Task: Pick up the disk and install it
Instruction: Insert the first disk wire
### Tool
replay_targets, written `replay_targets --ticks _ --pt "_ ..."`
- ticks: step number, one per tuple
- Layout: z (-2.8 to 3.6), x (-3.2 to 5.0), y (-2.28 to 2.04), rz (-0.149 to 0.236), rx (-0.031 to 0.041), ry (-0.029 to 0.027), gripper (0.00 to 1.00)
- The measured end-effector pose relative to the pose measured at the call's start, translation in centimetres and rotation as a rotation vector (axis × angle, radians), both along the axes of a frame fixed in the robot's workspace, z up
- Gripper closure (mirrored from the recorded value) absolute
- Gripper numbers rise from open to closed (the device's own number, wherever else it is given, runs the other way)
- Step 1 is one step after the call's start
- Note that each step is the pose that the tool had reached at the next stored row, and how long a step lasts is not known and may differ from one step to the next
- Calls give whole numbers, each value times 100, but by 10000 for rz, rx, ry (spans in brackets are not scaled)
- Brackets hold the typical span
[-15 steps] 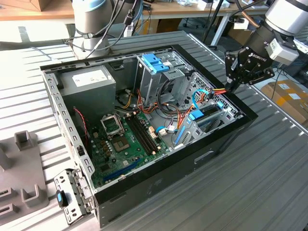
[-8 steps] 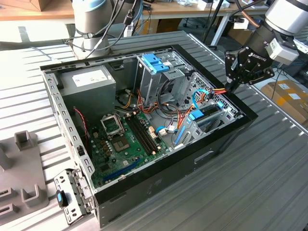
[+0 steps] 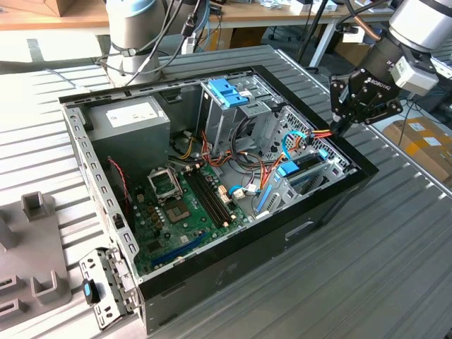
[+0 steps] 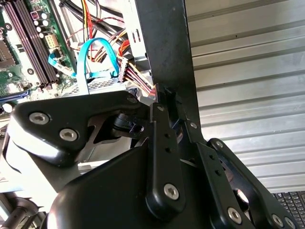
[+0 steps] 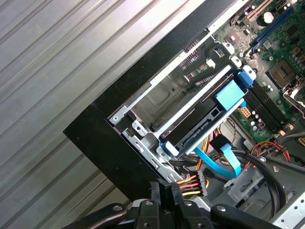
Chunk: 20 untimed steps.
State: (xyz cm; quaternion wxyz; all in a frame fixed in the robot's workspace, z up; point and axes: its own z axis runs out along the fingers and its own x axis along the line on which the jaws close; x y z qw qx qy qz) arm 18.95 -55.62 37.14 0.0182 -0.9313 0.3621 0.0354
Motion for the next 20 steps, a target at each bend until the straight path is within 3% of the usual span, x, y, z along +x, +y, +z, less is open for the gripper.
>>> replay_targets --ticks 13,20 --pt "0 -62 -17 0 1 0 80" --pt "-1 -230 -17 0 2 0 80"
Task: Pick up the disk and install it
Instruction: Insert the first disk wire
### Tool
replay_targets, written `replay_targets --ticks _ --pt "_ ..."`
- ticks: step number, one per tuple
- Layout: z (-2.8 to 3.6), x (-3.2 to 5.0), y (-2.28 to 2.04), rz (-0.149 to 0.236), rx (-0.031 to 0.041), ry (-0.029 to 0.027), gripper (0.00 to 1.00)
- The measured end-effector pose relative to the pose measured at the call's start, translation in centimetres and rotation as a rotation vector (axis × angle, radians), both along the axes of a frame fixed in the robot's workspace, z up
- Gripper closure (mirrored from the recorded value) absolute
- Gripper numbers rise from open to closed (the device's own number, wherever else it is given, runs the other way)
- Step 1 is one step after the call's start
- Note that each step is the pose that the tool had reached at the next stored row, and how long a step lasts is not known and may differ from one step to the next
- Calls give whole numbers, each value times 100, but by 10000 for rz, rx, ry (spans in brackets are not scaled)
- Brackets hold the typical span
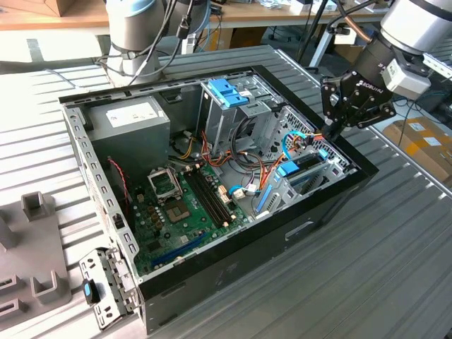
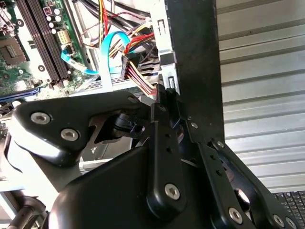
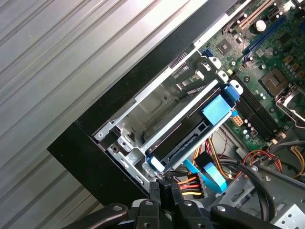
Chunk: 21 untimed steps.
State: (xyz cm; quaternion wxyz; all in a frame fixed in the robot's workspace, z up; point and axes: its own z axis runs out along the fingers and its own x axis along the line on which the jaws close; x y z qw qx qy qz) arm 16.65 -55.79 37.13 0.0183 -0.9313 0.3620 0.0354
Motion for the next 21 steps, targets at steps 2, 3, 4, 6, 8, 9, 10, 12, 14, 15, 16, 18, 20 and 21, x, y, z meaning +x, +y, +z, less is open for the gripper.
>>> replay_targets --ticks 2,3,4,6,8,9,10,12,14,15,16,18,20,21 --pt "0 -43 0 -1 0 0 80" --pt "0 -55 0 0 -1 0 80" --pt "0 -64 0 0 -1 0 80" --pt "0 -84 0 -2 0 0 80" --pt "1 -99 0 -8 -2 0 80" --pt "0 -107 0 -13 -1 0 80" --pt "0 -112 0 -18 -1 0 80" --pt "0 -127 0 -35 -1 0 80" --pt "0 -138 0 -47 -1 0 80" --pt "0 -142 0 -50 -1 0 80" --pt "0 -145 0 -53 -1 0 80" --pt "1 -153 0 -59 -2 0 80" --pt "1 -169 0 -69 -1 0 80" --pt "1 -177 0 -73 -1 0 80"
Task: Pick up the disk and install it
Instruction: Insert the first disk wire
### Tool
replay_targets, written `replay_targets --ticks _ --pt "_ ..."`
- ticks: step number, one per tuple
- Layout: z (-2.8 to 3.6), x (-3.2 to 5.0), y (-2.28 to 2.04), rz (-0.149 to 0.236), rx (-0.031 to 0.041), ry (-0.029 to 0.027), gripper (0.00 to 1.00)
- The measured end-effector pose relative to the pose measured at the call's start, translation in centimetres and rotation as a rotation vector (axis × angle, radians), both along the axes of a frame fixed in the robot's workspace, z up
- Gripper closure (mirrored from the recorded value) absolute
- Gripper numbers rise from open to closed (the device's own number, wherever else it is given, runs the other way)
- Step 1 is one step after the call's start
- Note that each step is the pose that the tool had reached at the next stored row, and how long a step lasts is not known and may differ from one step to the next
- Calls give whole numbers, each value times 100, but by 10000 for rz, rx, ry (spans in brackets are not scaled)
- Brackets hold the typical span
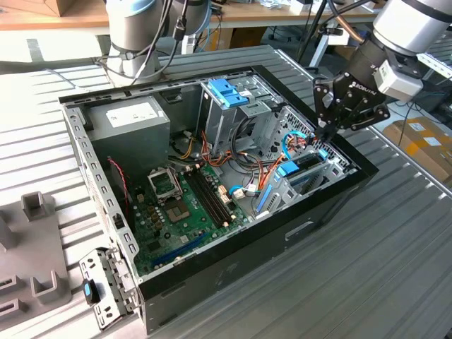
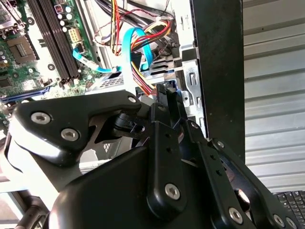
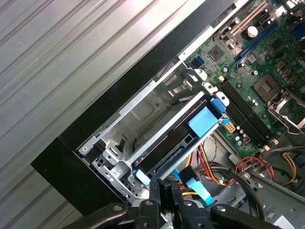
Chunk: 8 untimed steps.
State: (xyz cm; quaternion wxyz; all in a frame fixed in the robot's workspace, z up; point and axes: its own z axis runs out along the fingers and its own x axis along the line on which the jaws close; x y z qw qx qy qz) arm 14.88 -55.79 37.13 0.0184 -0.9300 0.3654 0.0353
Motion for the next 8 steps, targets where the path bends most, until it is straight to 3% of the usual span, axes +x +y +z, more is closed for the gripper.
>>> replay_targets --ticks 8 --pt "0 -102 0 -39 0 0 80"
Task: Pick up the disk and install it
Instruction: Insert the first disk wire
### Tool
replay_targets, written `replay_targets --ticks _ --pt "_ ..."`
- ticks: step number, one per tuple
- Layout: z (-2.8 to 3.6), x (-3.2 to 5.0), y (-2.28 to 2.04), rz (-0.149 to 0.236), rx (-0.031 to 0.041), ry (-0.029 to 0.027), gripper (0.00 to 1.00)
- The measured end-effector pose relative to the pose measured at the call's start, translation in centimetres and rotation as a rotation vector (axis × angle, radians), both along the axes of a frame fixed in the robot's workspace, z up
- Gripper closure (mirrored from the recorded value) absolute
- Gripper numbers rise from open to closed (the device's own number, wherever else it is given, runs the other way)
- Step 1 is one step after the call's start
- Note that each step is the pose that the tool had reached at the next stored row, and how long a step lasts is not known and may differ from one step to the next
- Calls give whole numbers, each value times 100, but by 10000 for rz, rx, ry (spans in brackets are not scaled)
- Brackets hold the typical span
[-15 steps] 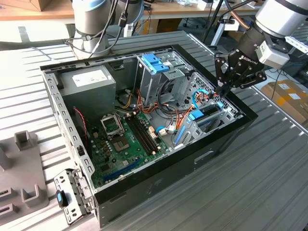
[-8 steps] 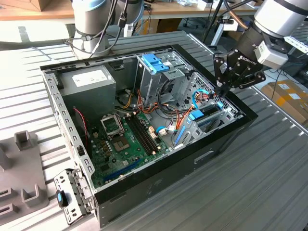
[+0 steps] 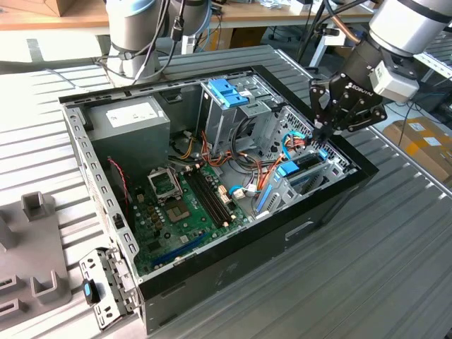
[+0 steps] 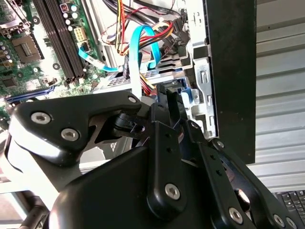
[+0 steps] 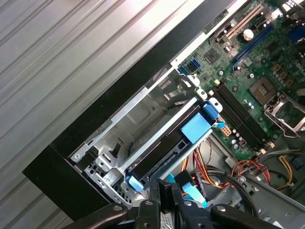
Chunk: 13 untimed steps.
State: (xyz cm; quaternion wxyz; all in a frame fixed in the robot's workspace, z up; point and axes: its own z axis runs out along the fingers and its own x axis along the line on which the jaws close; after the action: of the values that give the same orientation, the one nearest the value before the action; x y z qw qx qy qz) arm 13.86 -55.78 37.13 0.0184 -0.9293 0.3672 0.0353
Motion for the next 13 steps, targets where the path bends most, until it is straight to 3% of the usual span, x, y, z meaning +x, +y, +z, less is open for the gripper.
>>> replay_targets --ticks 8,13 --pt "-1 -115 0 -88 -1 1 80" --pt "-2 -121 0 -636 -2 1 80"
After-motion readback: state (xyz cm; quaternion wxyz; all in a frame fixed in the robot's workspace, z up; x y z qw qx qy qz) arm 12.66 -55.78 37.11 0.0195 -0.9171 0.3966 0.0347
